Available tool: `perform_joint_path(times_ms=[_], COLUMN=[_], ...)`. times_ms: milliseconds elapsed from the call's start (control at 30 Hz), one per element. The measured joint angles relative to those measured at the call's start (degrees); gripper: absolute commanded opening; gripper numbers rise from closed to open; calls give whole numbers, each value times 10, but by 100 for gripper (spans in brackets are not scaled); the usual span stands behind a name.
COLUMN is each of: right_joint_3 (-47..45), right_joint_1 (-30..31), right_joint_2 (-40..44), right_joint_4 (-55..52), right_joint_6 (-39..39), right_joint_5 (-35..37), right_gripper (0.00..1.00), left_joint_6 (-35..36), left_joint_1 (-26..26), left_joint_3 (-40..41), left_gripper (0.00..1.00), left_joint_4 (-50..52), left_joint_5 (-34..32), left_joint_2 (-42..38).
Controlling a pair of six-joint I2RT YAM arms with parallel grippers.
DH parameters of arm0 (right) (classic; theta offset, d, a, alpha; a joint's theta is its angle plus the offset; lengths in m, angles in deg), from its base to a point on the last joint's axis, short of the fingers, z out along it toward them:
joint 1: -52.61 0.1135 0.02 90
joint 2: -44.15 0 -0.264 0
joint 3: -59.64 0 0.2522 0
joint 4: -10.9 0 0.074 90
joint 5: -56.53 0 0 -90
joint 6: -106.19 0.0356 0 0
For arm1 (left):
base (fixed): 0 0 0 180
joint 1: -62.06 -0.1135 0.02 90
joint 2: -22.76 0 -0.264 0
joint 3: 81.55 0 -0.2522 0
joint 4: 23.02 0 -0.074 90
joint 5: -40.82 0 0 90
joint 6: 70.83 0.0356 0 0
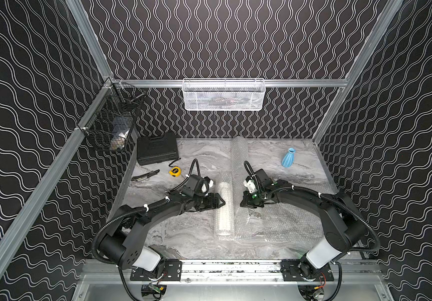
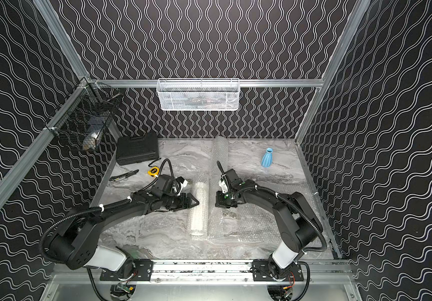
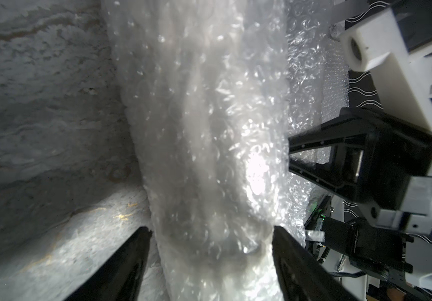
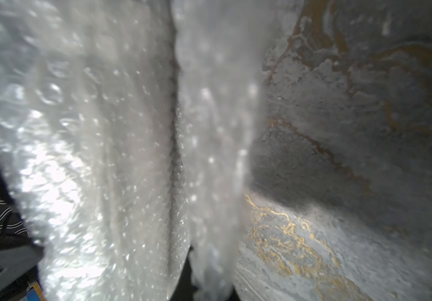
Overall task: Unwrap the vase from the bubble wrap
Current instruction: Unwrap the bubble wrap at the center of the board.
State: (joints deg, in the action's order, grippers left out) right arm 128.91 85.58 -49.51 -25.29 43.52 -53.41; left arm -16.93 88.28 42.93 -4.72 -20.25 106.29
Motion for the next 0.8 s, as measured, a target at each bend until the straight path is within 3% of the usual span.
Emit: perform_joint_path(times_ms=[167,800], right_joint_3=[21,73], right_joint_1=[6,29], right_joint_2=[20,89], right_joint_4=[-22,-86], right_joint_6=[-15,-49], right_joint_5=[9,32], right_gripper=[3,4], left_joint_6=[0,-17], left_joint_1=[0,0], left_joint_3=[5,43], left_gripper=[88,88], left_joint_4=[2,-39], left_joint_5=[0,30], left_joint_2=[-21,-19])
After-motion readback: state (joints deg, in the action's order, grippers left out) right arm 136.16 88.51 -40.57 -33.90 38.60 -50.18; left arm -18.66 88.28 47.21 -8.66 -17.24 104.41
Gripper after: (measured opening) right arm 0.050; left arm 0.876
